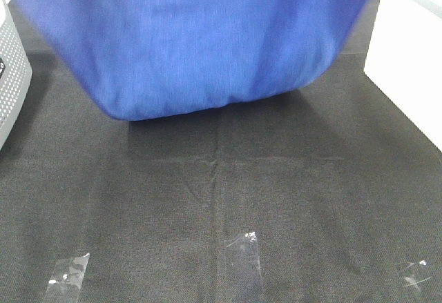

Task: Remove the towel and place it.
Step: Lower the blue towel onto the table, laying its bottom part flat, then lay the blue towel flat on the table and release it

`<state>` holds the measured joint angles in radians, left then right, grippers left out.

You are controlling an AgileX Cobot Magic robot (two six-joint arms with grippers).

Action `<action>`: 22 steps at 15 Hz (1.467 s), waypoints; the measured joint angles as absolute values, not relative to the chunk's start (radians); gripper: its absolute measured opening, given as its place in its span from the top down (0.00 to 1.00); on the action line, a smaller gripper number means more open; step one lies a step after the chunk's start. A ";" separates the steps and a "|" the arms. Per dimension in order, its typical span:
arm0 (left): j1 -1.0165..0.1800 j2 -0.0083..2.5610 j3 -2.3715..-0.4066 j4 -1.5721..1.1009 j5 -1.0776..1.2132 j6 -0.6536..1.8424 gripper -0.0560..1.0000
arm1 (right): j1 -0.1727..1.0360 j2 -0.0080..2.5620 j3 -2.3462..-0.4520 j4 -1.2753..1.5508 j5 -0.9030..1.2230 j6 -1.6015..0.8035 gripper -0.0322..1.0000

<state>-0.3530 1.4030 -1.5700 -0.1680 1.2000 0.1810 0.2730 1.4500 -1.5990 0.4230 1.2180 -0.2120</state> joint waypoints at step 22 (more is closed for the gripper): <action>-0.353 0.853 -0.702 -0.633 1.181 0.164 0.95 | 0.273 0.916 -0.804 0.584 1.215 -0.114 0.96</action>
<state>-0.3530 0.8530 -0.7020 -0.6330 1.1810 0.1640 0.2730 0.9160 -0.8040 0.5840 1.2150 -0.1140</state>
